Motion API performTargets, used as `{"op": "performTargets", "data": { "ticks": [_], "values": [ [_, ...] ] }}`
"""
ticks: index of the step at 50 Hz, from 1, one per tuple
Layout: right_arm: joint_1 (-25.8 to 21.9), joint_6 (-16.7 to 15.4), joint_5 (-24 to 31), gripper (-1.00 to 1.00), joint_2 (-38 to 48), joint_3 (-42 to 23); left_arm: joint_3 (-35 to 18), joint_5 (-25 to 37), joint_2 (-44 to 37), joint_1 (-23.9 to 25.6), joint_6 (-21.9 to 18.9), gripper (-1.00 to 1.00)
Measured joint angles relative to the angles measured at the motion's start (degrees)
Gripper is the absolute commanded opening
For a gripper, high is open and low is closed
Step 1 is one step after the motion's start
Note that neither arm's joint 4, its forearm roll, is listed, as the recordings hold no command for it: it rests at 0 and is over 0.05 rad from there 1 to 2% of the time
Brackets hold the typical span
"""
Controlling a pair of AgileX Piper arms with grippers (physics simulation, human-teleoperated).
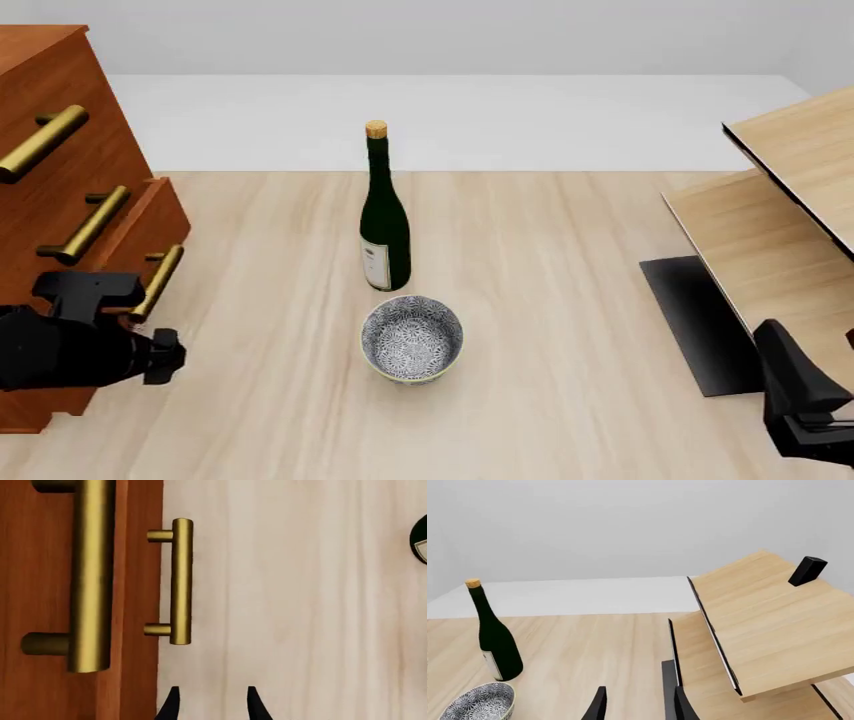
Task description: Close the bottom drawer of the cabinet and open the top drawer.
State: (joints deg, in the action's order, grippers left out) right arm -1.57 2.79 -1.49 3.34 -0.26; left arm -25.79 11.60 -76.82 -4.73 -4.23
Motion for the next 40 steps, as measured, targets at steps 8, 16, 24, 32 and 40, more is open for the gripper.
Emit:
{"op": "performTargets", "data": {
  "ticks": [8, 16, 24, 32, 40],
  "values": [
    [0.03, 0.40, -0.32, 1.00, 0.43, -0.03, 1.28, -0.63, 1.34, -3.87, -4.00, 1.00],
    [0.09, 0.77, -0.25, 1.00, 0.45, -0.04, 1.90, -0.62, 2.62, -6.40, -6.75, 1.00],
    [0.10, 1.02, -0.22, 1.00, 0.47, -0.03, 2.39, -0.14, 4.57, -8.46, -9.90, 1.00],
    [0.13, 1.20, -0.31, 1.00, 0.59, -0.03, 3.05, 0.50, 5.79, -8.69, -12.00, 1.00],
    [0.10, 1.32, -0.38, 1.00, 0.69, -0.04, 3.70, 0.97, 6.88, -8.87, -13.40, 1.00]
  ]
}}
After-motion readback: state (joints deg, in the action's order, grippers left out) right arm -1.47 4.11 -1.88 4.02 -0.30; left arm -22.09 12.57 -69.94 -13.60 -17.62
